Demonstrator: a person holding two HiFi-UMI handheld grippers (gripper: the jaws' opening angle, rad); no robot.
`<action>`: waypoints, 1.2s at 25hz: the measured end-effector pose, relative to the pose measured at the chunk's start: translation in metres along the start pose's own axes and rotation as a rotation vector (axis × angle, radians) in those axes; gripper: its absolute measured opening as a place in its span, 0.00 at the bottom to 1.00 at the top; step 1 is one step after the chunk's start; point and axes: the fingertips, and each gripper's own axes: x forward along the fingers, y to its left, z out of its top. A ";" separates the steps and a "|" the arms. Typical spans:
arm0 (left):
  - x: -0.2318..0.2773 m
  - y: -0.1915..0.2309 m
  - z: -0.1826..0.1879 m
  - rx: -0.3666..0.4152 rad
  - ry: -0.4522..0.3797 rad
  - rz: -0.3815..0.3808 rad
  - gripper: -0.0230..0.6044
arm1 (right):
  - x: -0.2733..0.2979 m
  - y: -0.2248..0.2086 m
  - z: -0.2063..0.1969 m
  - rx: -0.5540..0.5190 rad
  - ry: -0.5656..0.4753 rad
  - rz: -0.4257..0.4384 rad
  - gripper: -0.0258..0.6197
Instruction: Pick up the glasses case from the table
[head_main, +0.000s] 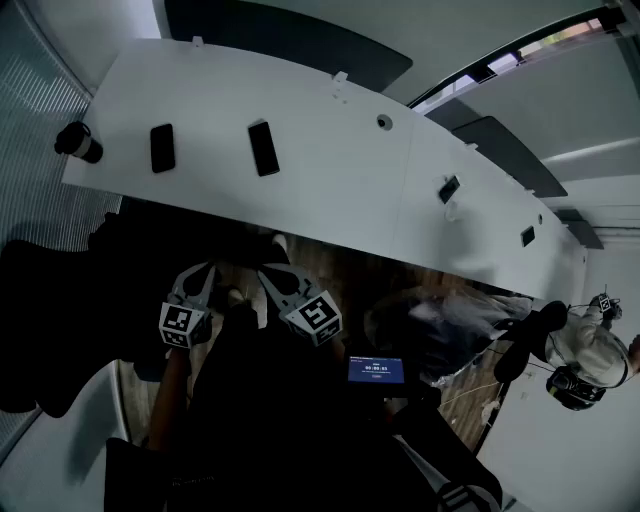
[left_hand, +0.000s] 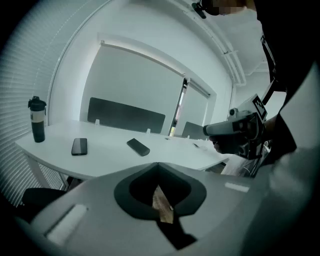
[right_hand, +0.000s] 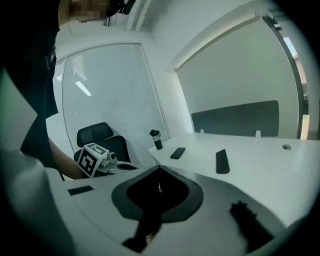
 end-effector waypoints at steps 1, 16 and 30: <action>0.011 -0.001 0.006 -0.003 0.001 0.009 0.04 | 0.002 -0.012 0.007 -0.009 -0.004 0.013 0.05; 0.178 -0.038 0.114 0.029 0.006 -0.092 0.05 | -0.002 -0.216 0.067 0.102 -0.041 -0.055 0.05; 0.188 0.048 0.122 -0.046 -0.012 -0.149 0.04 | 0.097 -0.258 0.058 -0.019 0.258 -0.100 0.05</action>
